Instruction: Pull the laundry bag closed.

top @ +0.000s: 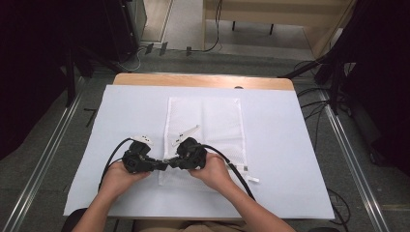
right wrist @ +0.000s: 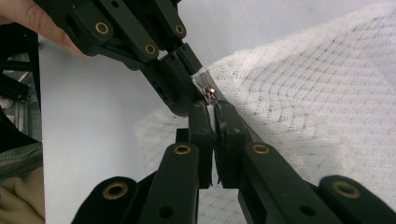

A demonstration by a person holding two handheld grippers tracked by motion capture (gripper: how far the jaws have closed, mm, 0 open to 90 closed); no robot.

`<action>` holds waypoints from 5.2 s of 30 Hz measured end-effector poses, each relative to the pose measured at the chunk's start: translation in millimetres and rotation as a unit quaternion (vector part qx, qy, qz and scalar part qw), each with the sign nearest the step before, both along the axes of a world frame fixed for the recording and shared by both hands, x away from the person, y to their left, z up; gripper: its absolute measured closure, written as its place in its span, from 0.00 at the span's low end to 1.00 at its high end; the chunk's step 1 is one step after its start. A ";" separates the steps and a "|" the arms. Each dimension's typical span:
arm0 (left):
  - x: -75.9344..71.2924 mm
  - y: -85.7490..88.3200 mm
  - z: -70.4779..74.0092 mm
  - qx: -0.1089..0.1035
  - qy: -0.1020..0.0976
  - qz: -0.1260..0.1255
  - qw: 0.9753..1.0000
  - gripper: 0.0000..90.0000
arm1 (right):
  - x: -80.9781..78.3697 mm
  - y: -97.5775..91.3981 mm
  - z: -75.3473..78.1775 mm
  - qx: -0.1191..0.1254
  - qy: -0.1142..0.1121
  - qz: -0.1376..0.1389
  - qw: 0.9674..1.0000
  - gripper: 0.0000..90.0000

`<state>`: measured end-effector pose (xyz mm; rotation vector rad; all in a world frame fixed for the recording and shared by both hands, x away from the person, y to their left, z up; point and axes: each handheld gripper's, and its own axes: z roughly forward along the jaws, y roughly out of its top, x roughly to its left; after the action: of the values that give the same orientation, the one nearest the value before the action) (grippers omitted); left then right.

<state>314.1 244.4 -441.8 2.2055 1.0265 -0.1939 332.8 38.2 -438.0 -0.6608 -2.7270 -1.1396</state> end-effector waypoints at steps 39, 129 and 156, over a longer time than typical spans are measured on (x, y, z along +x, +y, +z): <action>-2.9 4.5 5.5 -0.010 -0.017 -0.002 1.000 0.99 | 3.9 -45.1 -12.3 -0.024 -0.006 -0.023 0.999 0.98; -6.1 7.4 6.9 -0.008 -0.024 -0.001 1.000 0.99 | 4.7 -127.4 -10.0 -0.053 0.009 -0.073 0.996 0.98; -5.8 9.8 7.2 -0.008 -0.021 0.000 1.000 0.99 | 4.7 -151.0 -7.1 -0.053 0.017 -0.086 0.995 0.98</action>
<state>308.3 254.2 -434.6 2.1853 1.0000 -0.1550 337.5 -112.8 -445.1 -0.9353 -2.7611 -1.0110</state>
